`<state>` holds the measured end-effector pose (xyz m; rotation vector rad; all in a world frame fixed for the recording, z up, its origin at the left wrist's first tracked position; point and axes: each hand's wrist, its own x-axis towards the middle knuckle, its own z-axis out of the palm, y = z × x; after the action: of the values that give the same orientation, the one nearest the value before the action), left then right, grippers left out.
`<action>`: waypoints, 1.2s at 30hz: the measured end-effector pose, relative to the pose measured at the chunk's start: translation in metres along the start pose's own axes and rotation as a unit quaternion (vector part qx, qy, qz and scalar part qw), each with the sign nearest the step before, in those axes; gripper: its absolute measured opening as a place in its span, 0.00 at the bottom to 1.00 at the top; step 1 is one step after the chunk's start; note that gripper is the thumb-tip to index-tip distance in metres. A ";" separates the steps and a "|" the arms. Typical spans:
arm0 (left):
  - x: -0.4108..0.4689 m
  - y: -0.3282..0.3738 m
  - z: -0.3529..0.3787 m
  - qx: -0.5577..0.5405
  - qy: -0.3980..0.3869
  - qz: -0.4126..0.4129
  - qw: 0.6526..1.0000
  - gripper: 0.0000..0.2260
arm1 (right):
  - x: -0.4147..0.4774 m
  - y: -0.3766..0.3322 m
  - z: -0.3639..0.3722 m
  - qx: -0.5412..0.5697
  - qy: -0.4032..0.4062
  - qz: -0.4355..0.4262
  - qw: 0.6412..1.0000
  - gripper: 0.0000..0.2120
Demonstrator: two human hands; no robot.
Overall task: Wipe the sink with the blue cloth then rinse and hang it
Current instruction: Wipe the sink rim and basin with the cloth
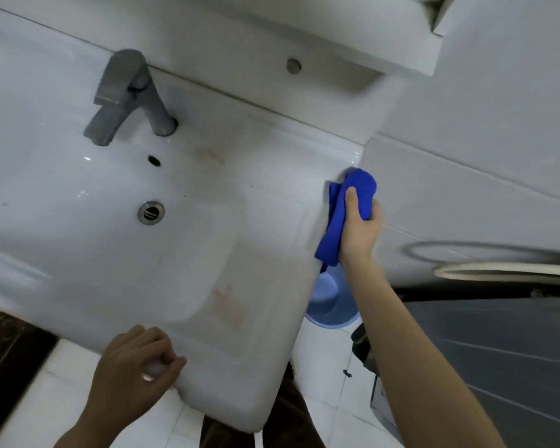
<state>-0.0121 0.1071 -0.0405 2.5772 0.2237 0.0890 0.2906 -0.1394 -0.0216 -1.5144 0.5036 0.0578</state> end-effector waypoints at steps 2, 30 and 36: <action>0.002 -0.003 0.004 0.011 0.012 0.005 1.000 0.12 | 0.018 0.003 0.008 0.013 0.005 0.001 1.000 0.11; 0.004 0.004 0.004 -0.008 0.014 -0.018 1.000 0.12 | -0.047 0.021 -0.003 -0.087 0.025 -0.017 0.996 0.15; 0.002 0.004 0.006 0.005 0.015 -0.026 1.000 0.12 | -0.052 0.023 -0.007 -0.120 0.011 -0.027 0.992 0.14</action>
<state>-0.0087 0.1006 -0.0433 2.5796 0.3039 0.1077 0.2342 -0.1299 -0.0250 -1.7656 0.4850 0.0615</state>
